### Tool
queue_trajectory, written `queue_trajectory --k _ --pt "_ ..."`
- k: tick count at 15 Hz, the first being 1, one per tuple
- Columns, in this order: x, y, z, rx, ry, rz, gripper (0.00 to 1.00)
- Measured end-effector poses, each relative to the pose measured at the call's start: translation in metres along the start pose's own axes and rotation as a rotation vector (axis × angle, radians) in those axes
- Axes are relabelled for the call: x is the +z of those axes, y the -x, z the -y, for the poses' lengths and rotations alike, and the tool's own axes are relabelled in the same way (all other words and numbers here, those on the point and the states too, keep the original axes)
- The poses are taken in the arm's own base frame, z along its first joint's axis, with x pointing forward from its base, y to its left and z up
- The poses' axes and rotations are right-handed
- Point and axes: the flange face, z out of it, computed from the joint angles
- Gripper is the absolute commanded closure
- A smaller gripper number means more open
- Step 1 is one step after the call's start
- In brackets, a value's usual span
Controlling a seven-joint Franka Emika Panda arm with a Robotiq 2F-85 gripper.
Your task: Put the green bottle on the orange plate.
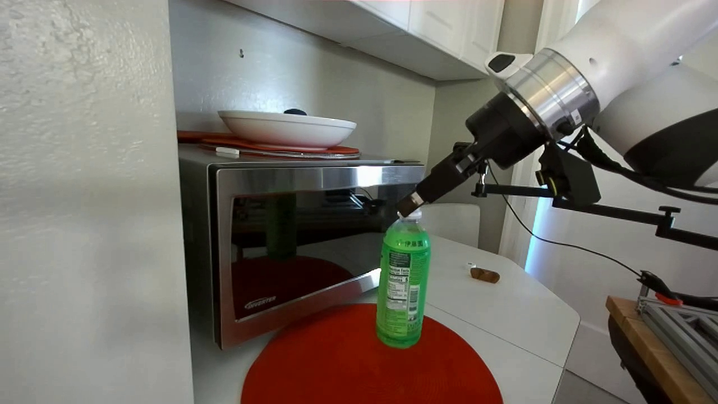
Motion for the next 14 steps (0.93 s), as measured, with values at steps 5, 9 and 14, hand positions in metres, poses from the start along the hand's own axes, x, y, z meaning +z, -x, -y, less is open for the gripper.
queue_trajectory --k 5,9,14 --pt "0.019 0.015 0.003 0.041 0.024 0.030 0.92" --pt "0.032 0.022 0.003 0.079 0.051 0.031 0.92" --pt "0.047 0.027 0.002 0.122 0.098 0.023 0.92"
